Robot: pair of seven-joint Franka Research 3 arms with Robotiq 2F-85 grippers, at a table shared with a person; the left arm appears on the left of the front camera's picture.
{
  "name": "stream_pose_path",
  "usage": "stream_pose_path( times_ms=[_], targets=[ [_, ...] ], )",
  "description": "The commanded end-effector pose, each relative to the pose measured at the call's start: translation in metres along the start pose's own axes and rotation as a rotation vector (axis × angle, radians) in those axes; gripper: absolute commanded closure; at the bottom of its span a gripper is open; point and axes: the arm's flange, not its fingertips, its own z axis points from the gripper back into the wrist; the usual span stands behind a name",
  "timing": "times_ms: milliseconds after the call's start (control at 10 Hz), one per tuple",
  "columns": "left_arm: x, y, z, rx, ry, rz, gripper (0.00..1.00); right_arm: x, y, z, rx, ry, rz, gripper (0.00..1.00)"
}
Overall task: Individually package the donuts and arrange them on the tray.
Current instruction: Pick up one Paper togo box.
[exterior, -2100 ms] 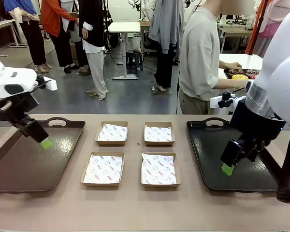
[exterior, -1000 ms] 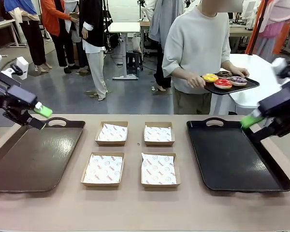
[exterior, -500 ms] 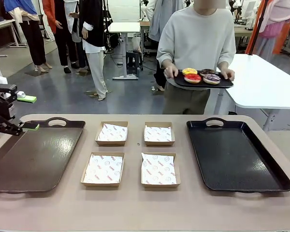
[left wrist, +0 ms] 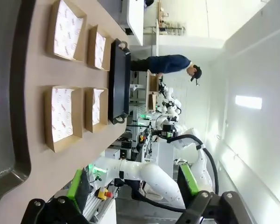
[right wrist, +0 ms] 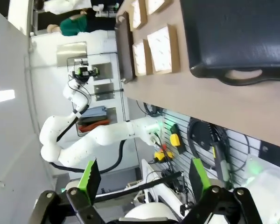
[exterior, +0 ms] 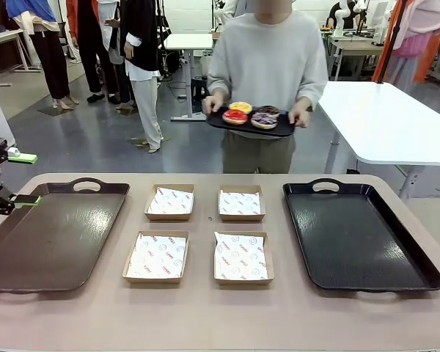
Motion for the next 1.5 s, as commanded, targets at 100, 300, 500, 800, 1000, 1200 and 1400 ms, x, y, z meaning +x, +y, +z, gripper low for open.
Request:
stream_pose_path(
  times_ms=[100, 300, 500, 800, 1000, 1200, 1400],
  targets=[
    [-0.008, 0.004, 0.003, 0.069, -0.023, -0.004, 0.00, -0.031, -0.017, -0.044, -0.013, -0.006, 0.029, 0.00],
    [-0.011, 0.002, 0.004, 0.119, 0.008, -0.027, 0.00, -0.036, -0.006, -0.046, 0.004, -0.044, 0.040, 0.00],
    [0.001, 0.005, 0.006, 0.051, -0.020, 0.001, 0.00, -0.001, -0.002, 0.000, -0.006, 0.005, 0.007, 0.00],
    [0.001, 0.005, 0.006, 0.051, -0.020, 0.001, 0.00, -0.001, -0.002, 0.000, -0.006, 0.005, 0.007, 0.00],
    [0.001, 0.005, 0.006, 0.051, -0.020, 0.001, 0.00, -0.001, -0.002, 0.000, -0.006, 0.005, 0.007, 0.00],
    [0.001, 0.005, 0.006, 0.051, -0.020, 0.001, 0.00, -0.001, -0.002, 0.000, -0.006, 0.005, 0.007, 0.00],
    [0.001, 0.005, 0.006, 0.051, -0.020, 0.001, 0.00, -0.001, -0.002, 0.000, -0.006, 0.005, 0.007, 0.00]
  ],
)
